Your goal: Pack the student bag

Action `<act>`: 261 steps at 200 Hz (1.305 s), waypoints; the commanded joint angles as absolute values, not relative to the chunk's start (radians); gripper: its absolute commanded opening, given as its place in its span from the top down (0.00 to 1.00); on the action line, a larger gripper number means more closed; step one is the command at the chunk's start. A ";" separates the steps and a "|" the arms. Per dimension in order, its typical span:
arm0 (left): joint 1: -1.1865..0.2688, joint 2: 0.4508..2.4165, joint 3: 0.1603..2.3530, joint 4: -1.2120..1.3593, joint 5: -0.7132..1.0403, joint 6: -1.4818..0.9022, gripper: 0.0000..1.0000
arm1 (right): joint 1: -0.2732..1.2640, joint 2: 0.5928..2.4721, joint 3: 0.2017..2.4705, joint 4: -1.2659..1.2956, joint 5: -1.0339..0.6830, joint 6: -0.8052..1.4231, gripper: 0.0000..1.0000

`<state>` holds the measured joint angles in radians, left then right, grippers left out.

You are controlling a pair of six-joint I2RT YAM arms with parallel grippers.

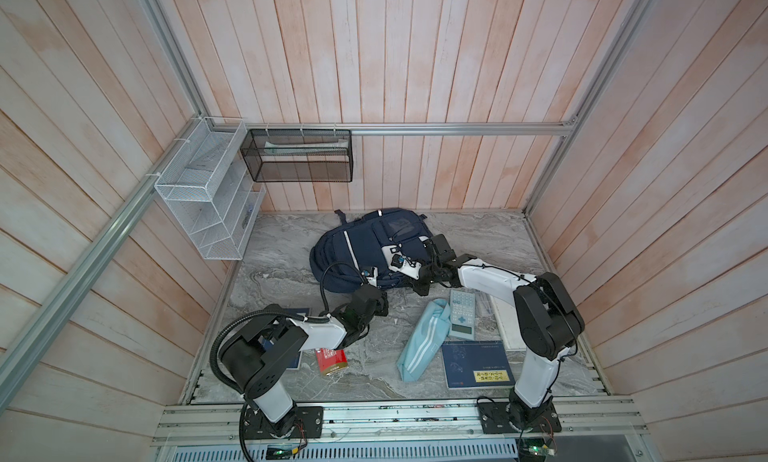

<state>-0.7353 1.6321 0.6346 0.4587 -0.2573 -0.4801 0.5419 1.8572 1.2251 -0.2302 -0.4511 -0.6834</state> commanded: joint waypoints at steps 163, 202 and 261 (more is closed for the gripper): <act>-0.672 1.344 0.635 0.253 -0.125 -0.477 1.00 | 0.623 1.578 0.929 0.184 -0.301 -0.608 0.35; -0.672 1.308 0.634 0.239 -0.100 -0.496 1.00 | 0.713 1.700 1.016 0.192 -0.380 -0.586 0.41; -0.625 1.272 0.621 0.206 -0.064 -0.525 1.00 | 0.722 1.842 1.147 0.019 -0.404 -0.616 0.92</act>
<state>-0.6544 1.3140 0.5938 0.1646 -0.1032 -0.5064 0.7208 1.8145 1.1088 0.1177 -0.3939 -0.6094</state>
